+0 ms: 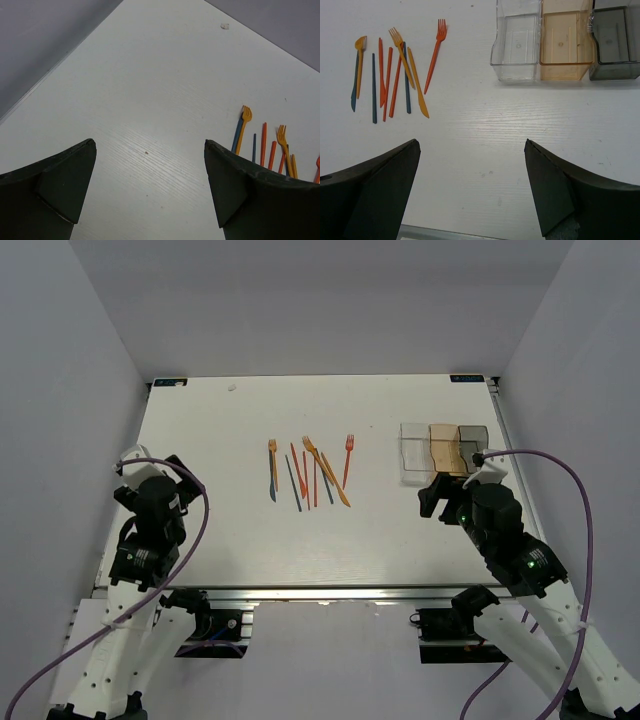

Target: Sort the eating utensils into containers

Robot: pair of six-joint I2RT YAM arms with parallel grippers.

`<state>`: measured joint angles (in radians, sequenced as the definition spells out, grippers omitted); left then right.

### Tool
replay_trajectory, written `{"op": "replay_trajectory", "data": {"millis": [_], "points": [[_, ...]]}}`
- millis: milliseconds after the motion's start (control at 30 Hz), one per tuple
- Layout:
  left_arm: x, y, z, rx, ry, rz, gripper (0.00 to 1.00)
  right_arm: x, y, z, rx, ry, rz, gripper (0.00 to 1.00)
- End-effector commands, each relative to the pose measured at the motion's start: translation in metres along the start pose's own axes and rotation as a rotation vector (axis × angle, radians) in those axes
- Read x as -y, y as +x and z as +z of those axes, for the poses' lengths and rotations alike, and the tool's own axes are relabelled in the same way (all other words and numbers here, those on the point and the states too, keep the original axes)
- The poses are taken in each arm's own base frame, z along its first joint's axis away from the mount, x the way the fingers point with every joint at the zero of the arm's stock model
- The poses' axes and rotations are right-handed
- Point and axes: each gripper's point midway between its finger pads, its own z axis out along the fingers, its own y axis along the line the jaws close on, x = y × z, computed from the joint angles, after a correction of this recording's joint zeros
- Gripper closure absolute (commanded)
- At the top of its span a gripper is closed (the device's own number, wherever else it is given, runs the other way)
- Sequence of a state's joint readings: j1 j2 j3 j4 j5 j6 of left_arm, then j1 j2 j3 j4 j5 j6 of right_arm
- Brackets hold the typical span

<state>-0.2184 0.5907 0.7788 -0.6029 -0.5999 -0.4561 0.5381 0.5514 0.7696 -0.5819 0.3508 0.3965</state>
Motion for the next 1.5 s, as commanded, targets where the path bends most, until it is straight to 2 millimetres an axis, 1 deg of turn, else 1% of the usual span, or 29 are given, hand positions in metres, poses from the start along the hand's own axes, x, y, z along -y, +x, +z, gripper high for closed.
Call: {"op": "replay_trajectory", "data": {"millis": [0,167,267,333,400,467,500,533,567,600,633,667,700,733,767,800,833,867,933,967,1000,1033,1067,1100,1133,1167,1300,1333,1467], "points": [[-0.003,-0.003,0.0,0.004,-0.025,-0.005,0.02,-0.002,-0.012,-0.003,0.033,0.002,0.008,0.11],[-0.002,-0.003,-0.001,0.005,-0.014,-0.01,0.02,-0.008,-0.012,0.0,0.033,-0.028,0.011,0.11],[-0.001,-0.004,-0.002,0.01,-0.004,-0.014,0.02,-0.02,-0.011,0.004,0.03,-0.089,-0.002,0.11],[0.0,-0.003,-0.002,0.007,-0.003,-0.012,0.02,-0.031,-0.013,0.012,0.005,-0.124,-0.005,0.11],[0.001,-0.003,-0.001,0.005,0.0,-0.013,0.02,-0.043,-0.003,0.031,-0.081,-0.144,-0.022,0.11],[0.003,0.0,0.0,-0.005,0.009,-0.008,0.02,-0.057,-0.009,0.045,-0.115,-0.166,-0.021,0.11],[0.004,0.001,0.001,-0.009,0.012,-0.003,0.02,-0.061,0.006,0.065,-0.2,-0.15,-0.032,0.11],[0.005,0.002,0.001,-0.014,0.016,-0.001,0.02,-0.063,0.009,0.074,-0.231,-0.134,-0.026,0.11],[0.005,0.003,0.002,-0.018,0.018,0.002,0.02,-0.068,0.0,0.083,-0.233,-0.119,-0.025,0.11],[0.006,0.005,0.003,-0.024,0.015,0.006,0.02,-0.062,0.015,0.105,-0.296,-0.048,-0.043,0.11],[0.006,0.005,0.003,-0.027,0.017,0.008,0.02,-0.064,0.017,0.114,-0.315,-0.025,-0.049,0.17],[0.007,0.005,0.004,-0.029,0.019,0.009,0.02,-0.063,0.033,0.134,-0.372,0.011,-0.058,0.21],[0.007,0.007,0.004,-0.034,0.019,0.011,0.02,-0.073,0.025,0.144,-0.359,0.017,-0.06,0.26],[0.008,0.008,0.005,-0.036,0.021,0.014,0.02,-0.077,0.025,0.154,-0.359,0.029,-0.067,0.32],[0.009,0.008,0.005,-0.038,0.026,0.016,0.02,-0.074,0.041,0.172,-0.398,0.09,-0.08,0.34],[0.009,0.009,0.006,-0.042,0.023,0.019,0.02,-0.088,0.033,0.181,-0.375,0.09,-0.085,0.35],[0.009,0.009,0.006,-0.042,0.025,0.018,0.02,-0.093,0.034,0.19,-0.374,0.101,-0.091,0.36],[0.009,0.01,0.006,-0.046,0.024,0.022,0.02,-0.102,0.041,0.206,-0.389,0.114,-0.099,0.4],[0.009,0.01,0.006,-0.047,0.022,0.022,0.02,-0.108,0.047,0.222,-0.398,0.134,-0.11,0.42],[0.009,0.01,0.006,-0.045,0.023,0.02,0.02,-0.107,0.06,0.234,-0.419,0.162,-0.127,0.42],[0.009,0.01,0.006,-0.047,0.026,0.022,0.02,-0.109,0.064,0.241,-0.421,0.168,-0.129,0.42],[0.01,0.01,0.006,-0.046,0.03,0.021,0.02,-0.116,0.056,0.249,-0.4,0.164,-0.125,0.43],[0.01,0.01,0.006,-0.045,0.032,0.02,0.02,-0.112,0.066,0.26,-0.412,0.198,-0.144,0.43],[0.01,0.01,0.006,-0.045,0.032,0.02,0.02,-0.11,0.07,0.265,-0.421,0.22,-0.152,0.43],[0.011,0.01,0.006,-0.046,0.036,0.02,0.02,-0.116,0.061,0.271,-0.4,0.219,-0.147,0.43],[0.011,0.01,0.005,-0.045,0.037,0.019,0.02,-0.113,0.071,0.28,-0.413,0.245,-0.164,0.43],[0.01,0.006,0.002,-0.031,0.044,0.01,0.02,-0.112,0.078,0.295,-0.421,0.276,-0.176,0.47],[0.01,0.006,0.002,-0.029,0.045,0.008,0.02,-0.11,0.081,0.298,-0.424,0.28,-0.177,0.5],[0.013,0.006,0.002,-0.029,0.06,0.006,0.02,-0.103,0.101,0.308,-0.461,0.295,-0.174,0.53]]}}
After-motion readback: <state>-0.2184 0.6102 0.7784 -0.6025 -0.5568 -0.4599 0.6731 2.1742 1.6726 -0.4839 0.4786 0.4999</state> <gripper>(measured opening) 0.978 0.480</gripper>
